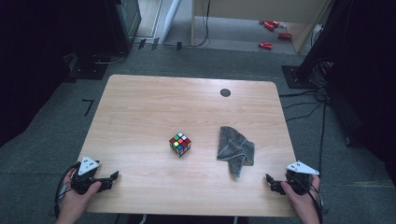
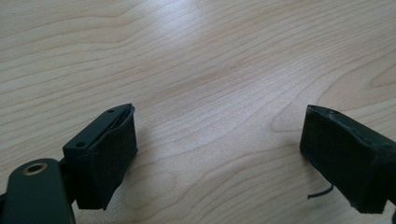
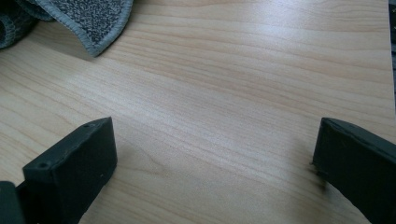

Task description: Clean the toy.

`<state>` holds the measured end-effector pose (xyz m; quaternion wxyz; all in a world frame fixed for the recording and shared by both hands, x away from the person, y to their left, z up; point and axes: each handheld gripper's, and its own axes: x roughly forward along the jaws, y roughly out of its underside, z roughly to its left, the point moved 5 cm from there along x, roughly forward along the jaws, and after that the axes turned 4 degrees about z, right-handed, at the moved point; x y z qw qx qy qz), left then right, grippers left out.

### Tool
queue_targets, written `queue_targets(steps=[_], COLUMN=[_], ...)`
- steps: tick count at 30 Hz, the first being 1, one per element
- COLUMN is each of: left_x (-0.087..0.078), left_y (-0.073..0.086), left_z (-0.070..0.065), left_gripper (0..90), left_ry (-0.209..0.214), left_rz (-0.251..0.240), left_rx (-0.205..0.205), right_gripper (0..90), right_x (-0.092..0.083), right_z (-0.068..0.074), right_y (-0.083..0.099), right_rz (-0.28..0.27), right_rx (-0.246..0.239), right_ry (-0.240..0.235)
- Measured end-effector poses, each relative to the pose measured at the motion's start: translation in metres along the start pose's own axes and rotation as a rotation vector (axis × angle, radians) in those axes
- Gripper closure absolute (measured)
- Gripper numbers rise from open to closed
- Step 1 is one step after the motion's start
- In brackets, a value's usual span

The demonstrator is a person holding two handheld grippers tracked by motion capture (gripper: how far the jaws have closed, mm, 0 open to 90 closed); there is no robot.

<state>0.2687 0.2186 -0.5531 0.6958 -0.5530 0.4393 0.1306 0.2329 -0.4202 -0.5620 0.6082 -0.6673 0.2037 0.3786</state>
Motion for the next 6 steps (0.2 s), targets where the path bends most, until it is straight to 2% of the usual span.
queue_targets(steps=[6], left_x=[-0.0011], left_y=[0.0000], left_z=[0.0028], left_gripper=[12.6], left_ry=[0.014], left_rz=[-0.012], left_rx=[-0.027], right_gripper=[0.0], right_x=[0.0000], right_z=[0.0000], right_y=[0.0000], right_rz=[0.000], right_rx=[0.000], right_ry=[0.000])
